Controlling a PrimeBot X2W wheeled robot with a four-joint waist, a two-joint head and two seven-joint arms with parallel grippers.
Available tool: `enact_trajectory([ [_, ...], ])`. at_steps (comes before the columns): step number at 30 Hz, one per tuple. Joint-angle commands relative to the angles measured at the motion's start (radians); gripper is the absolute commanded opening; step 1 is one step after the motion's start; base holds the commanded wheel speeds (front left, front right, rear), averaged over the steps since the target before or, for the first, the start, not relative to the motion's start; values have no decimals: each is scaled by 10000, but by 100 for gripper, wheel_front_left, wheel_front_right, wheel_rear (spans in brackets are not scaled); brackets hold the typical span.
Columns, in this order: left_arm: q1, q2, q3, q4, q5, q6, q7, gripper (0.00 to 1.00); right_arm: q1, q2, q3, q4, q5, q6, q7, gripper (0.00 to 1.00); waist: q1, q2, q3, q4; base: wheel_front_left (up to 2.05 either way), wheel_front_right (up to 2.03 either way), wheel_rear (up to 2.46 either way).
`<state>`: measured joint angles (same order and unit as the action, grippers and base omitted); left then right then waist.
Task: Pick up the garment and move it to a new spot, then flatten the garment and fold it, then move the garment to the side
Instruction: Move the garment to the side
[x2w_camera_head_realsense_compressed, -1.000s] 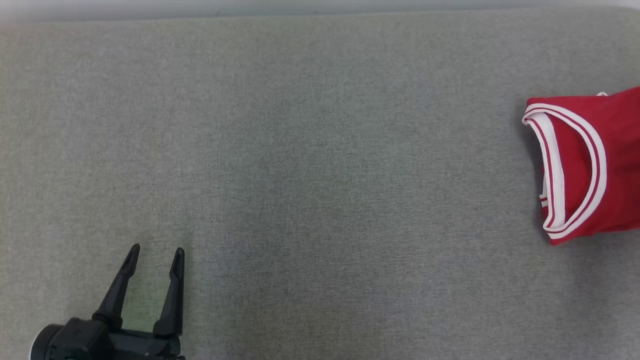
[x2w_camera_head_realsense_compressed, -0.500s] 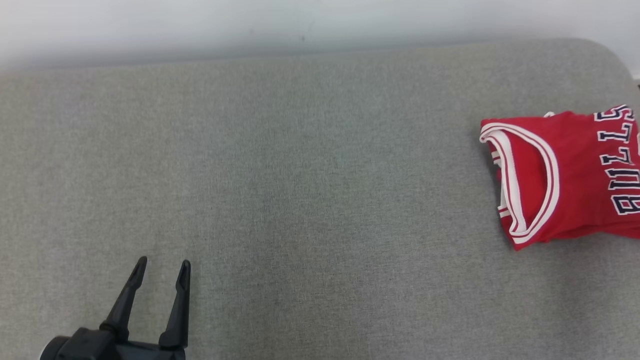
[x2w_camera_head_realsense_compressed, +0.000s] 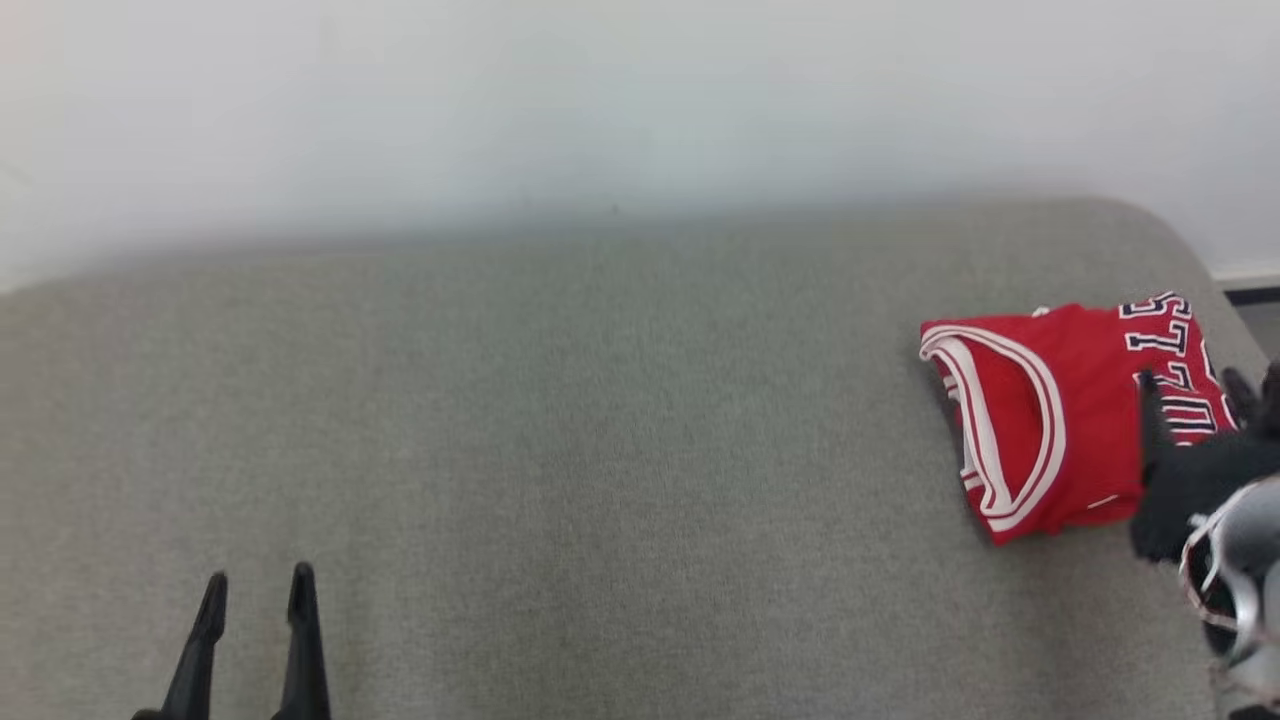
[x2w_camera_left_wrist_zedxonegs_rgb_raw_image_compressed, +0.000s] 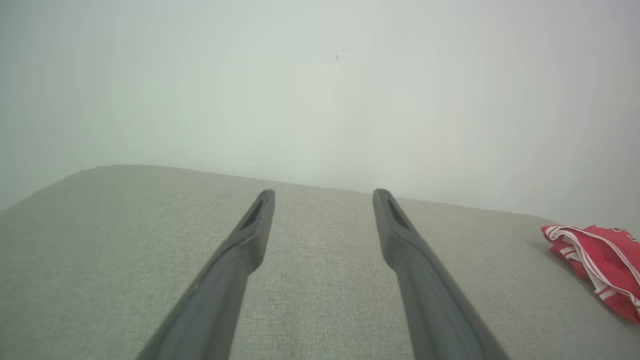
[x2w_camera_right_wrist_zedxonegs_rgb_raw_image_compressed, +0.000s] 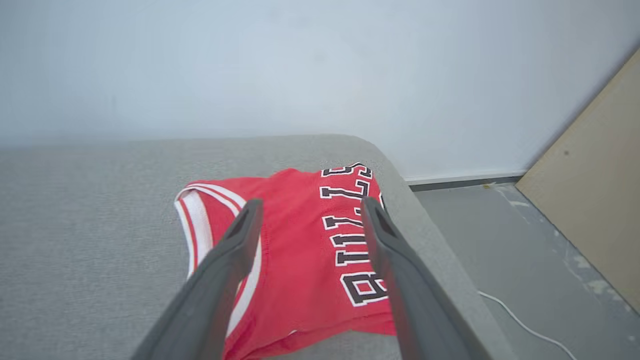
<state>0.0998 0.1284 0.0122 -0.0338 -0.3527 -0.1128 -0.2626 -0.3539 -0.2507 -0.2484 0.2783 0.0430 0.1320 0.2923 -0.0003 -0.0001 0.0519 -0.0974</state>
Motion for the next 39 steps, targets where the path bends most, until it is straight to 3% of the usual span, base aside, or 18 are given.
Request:
enact_trajectory([
  [1,217,-130,184,64,47,69,-28,100,492,207,76,-320,288,-23,-494,100,3,1,-612,149,0,0,0],
  [7,373,-309,531,392,141,81,-30,100,1817,1217,567,-1123,848,-23,-1915,100,3,1,-917,355,0,0,0],
  [12,475,-418,746,735,224,38,-28,100,2876,1695,1432,-1188,1277,-21,-2969,100,3,1,-1120,511,0,0,0],
  [19,586,-433,942,1037,445,-3,-28,100,3639,1775,2540,-803,1798,-21,-3467,100,3,1,-1255,545,0,0,0],
  [39,598,-539,1158,1587,598,-169,-28,100,3558,1914,3077,-161,1826,-21,-3770,100,3,1,-1205,589,0,0,0],
])
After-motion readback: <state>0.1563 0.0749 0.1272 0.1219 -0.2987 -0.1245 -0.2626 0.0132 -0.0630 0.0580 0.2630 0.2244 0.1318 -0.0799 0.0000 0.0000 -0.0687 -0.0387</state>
